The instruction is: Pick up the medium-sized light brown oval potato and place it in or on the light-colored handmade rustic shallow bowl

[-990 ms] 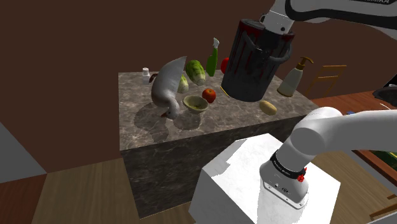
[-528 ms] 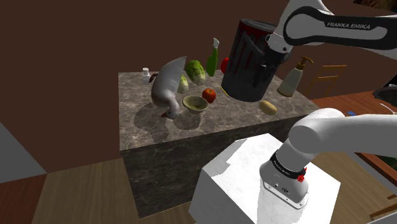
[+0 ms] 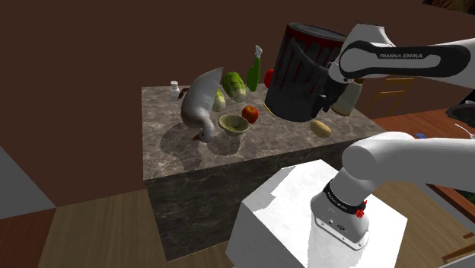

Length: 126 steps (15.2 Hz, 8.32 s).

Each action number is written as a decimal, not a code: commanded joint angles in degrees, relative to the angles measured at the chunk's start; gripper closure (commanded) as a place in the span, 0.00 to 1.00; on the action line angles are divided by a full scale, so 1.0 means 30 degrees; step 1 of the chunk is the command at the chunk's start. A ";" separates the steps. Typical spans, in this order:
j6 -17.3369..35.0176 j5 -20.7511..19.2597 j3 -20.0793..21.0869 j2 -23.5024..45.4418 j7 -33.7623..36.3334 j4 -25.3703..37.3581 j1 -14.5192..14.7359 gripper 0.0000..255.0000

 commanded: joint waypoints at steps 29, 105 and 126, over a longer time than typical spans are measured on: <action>0.6781 -0.3435 -0.3088 0.3594 -0.1080 -0.3113 -0.3008 1.00; 0.1897 0.6198 1.2791 0.9902 1.2830 0.8013 0.3251 1.00; 0.0202 0.6230 1.2556 0.9347 1.2769 0.9173 0.3292 0.00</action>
